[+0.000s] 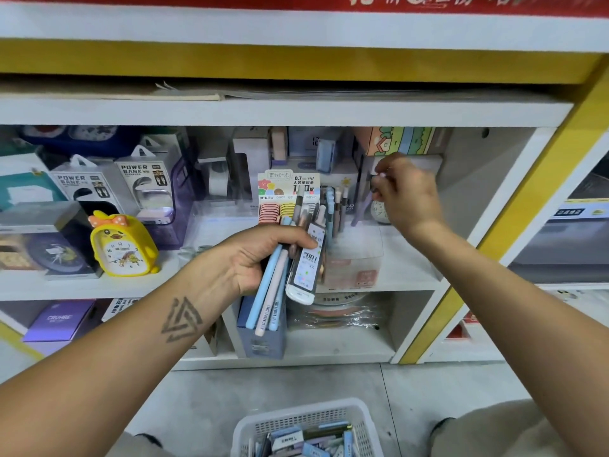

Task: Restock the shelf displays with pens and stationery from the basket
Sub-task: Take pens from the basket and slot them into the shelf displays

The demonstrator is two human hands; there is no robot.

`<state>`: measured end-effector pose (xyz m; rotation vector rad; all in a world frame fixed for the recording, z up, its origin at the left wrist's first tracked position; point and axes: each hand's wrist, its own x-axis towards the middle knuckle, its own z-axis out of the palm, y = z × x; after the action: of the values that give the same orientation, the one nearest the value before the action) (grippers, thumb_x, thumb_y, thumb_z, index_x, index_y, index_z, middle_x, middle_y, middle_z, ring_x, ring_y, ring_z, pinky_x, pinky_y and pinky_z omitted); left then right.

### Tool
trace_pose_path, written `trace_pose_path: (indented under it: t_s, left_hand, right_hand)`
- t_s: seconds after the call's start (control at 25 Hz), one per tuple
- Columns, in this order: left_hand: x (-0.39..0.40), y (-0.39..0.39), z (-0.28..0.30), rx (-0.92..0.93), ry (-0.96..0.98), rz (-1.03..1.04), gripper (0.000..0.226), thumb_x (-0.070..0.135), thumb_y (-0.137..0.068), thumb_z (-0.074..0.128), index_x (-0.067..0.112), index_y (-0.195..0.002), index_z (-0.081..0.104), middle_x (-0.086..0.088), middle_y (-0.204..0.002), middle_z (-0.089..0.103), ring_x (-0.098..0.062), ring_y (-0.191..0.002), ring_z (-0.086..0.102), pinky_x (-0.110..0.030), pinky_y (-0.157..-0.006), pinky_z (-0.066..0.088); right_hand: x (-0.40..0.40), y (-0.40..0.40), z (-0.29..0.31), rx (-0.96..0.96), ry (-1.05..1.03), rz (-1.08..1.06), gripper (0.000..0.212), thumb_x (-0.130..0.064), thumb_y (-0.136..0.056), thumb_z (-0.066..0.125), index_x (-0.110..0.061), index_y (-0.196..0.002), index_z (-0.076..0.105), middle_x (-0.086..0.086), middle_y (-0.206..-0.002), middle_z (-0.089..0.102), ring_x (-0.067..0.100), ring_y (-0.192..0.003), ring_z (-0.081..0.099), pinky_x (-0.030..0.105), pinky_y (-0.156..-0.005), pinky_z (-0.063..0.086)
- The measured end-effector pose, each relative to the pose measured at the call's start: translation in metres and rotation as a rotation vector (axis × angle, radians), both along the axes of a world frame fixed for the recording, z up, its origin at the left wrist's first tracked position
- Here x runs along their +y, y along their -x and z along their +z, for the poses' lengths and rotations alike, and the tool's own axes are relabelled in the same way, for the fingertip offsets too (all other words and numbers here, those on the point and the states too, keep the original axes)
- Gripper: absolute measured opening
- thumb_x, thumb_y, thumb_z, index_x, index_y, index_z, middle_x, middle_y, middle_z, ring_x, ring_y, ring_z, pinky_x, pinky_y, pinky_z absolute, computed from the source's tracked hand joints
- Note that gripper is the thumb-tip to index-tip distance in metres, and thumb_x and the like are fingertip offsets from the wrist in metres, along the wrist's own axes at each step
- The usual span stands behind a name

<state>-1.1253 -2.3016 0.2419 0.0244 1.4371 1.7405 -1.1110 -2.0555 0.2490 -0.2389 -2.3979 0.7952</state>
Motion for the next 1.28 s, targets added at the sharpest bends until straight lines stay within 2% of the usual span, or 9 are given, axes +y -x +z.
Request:
trace_pose_path:
  t_s: [0.4, 0.52, 0.64, 0.72, 0.84, 0.92, 1.04, 1.12, 1.28]
  left_hand:
    - [0.003, 0.003, -0.007, 0.001, -0.039, 0.023, 0.015, -0.009, -0.07, 0.065, 0.002, -0.07, 0.075, -0.018, -0.071, 0.07, -0.022, -0.049, 0.068, -0.026, -0.046, 0.055]
    - [0.004, 0.002, -0.008, 0.036, -0.036, 0.012, 0.014, -0.007, -0.067, 0.069, 0.004, -0.071, 0.077, -0.017, -0.074, 0.072, -0.025, -0.058, 0.071, -0.03, -0.054, 0.057]
    - [0.003, 0.002, -0.009, 0.067, -0.036, 0.02, 0.018, -0.004, -0.061, 0.072, 0.005, -0.076, 0.077, -0.017, -0.08, 0.073, -0.027, -0.067, 0.072, -0.034, -0.06, 0.059]
    - [0.003, 0.003, -0.008, 0.07, -0.041, 0.041, 0.021, -0.003, -0.06, 0.073, 0.004, -0.079, 0.077, -0.017, -0.082, 0.073, -0.027, -0.069, 0.072, -0.036, -0.063, 0.06]
    - [0.002, 0.005, -0.006, 0.057, -0.08, 0.09, 0.027, -0.002, -0.061, 0.074, 0.004, -0.087, 0.076, -0.018, -0.088, 0.073, -0.029, -0.076, 0.072, -0.04, -0.075, 0.06]
    - [0.0, 0.006, -0.003, 0.062, -0.104, 0.127, 0.033, 0.001, -0.063, 0.075, 0.002, -0.096, 0.075, -0.02, -0.096, 0.073, -0.031, -0.083, 0.072, -0.043, -0.082, 0.06]
    - [-0.005, 0.006, 0.001, 0.065, -0.104, 0.186, 0.048, 0.004, -0.066, 0.076, -0.003, -0.113, 0.069, -0.023, -0.108, 0.068, -0.033, -0.088, 0.069, -0.048, -0.089, 0.056]
    - [-0.008, 0.007, 0.003, 0.056, -0.113, 0.238, 0.049, 0.003, -0.068, 0.076, -0.003, -0.116, 0.069, -0.025, -0.11, 0.068, -0.034, -0.086, 0.068, -0.05, -0.084, 0.058]
    - [-0.019, 0.009, 0.006, 0.043, -0.122, 0.272, 0.029, 0.002, -0.065, 0.077, 0.001, -0.093, 0.071, -0.014, -0.077, 0.071, -0.023, -0.06, 0.068, -0.033, -0.056, 0.058]
  right_hand:
    - [-0.003, 0.007, -0.025, -0.066, -0.172, 0.187, 0.005, -0.014, -0.102, 0.049, -0.012, -0.098, 0.05, 0.01, -0.088, 0.068, 0.028, -0.082, 0.066, 0.049, -0.072, 0.056]
    - [0.0, 0.011, -0.028, -0.061, -0.339, 0.125, 0.021, -0.008, -0.1, 0.05, -0.001, -0.112, 0.065, 0.017, -0.098, 0.063, 0.036, -0.088, 0.061, 0.045, -0.074, 0.053]
    - [-0.004, 0.01, -0.028, -0.198, -0.526, 0.068, 0.04, -0.006, -0.096, 0.05, -0.007, -0.134, 0.06, 0.017, -0.115, 0.051, 0.035, -0.101, 0.052, 0.041, -0.081, 0.047]
    - [-0.017, 0.008, -0.02, -0.174, -0.395, 0.095, 0.037, -0.013, -0.097, 0.053, -0.012, -0.134, 0.06, 0.008, -0.111, 0.055, 0.025, -0.097, 0.054, 0.037, -0.079, 0.048]
    - [-0.043, 0.0, 0.001, -0.246, 0.314, 0.282, 0.014, -0.031, -0.096, 0.065, -0.017, -0.099, 0.065, 0.006, -0.077, 0.071, 0.015, -0.062, 0.061, 0.029, -0.054, 0.045]
    - [-0.054, -0.01, 0.01, -0.449, 0.627, 0.476, 0.036, -0.046, -0.088, 0.072, -0.012, -0.095, 0.06, 0.015, -0.071, 0.072, 0.022, -0.054, 0.062, 0.027, -0.045, 0.039]
    - [-0.071, -0.023, 0.01, -0.646, 0.633, 0.626, 0.059, -0.038, -0.074, 0.084, -0.006, -0.113, 0.054, 0.013, -0.072, 0.071, 0.024, -0.06, 0.064, 0.027, -0.045, 0.042]
    - [-0.077, -0.024, 0.01, -0.635, 0.686, 0.65, 0.053, -0.018, -0.078, 0.083, -0.005, -0.121, 0.055, 0.017, -0.082, 0.074, 0.024, -0.066, 0.068, 0.027, -0.049, 0.049]
    - [-0.073, -0.017, 0.011, -0.494, 0.801, 0.605, 0.042, 0.001, -0.092, 0.065, -0.017, -0.13, 0.063, 0.017, -0.085, 0.07, 0.021, -0.063, 0.062, 0.028, -0.054, 0.051]
